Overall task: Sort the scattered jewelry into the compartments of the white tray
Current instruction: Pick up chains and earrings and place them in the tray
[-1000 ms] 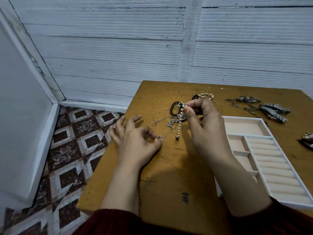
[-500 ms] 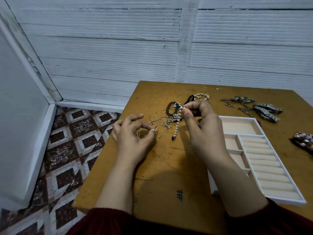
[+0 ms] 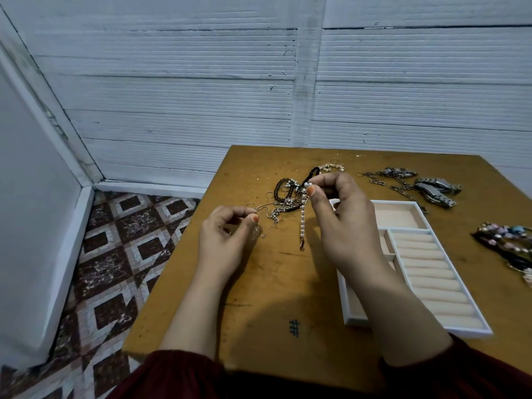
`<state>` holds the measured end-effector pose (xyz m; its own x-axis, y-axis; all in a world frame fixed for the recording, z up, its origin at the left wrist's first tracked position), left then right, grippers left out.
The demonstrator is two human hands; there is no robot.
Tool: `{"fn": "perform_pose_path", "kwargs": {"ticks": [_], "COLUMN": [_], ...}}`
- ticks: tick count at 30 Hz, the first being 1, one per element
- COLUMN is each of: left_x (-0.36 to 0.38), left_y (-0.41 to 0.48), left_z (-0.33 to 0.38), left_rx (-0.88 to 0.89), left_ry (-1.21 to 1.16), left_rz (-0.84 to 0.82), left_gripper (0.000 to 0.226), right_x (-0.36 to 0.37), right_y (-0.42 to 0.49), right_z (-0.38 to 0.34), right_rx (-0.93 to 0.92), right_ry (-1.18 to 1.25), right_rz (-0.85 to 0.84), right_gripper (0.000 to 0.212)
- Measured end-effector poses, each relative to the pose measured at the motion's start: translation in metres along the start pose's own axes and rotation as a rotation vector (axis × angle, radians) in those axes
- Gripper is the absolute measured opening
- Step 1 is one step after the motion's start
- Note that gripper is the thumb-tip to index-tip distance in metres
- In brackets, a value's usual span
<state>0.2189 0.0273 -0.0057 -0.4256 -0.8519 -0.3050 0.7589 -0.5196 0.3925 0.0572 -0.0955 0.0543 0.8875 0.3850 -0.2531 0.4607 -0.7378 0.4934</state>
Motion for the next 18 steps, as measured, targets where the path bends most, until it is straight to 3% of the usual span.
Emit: {"fn": "perform_pose_path", "kwargs": {"ticks": [18], "left_x": [0.034], "left_y": [0.0], "left_z": [0.048], "left_rx": [-0.079], "left_ry": [-0.172], "left_rz": [0.001], "left_gripper": [0.021], "right_x": [-0.075], "right_y": [0.017], "right_z": [-0.02], "right_rx": [-0.099], "right_ry": [0.004], "right_rz": [0.099], "right_gripper": [0.013]}}
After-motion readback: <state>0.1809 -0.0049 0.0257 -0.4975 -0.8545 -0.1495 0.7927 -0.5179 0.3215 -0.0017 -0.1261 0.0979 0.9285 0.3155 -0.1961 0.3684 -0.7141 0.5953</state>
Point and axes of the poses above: each hand's wrist, its own y-axis towards the middle knuckle, its own x-axis out of the palm, z = x × y, the point moved 7 cm from there along y, towards the middle knuckle, and after that the axes turned 4 degrees about y, right-handed, at the moved point
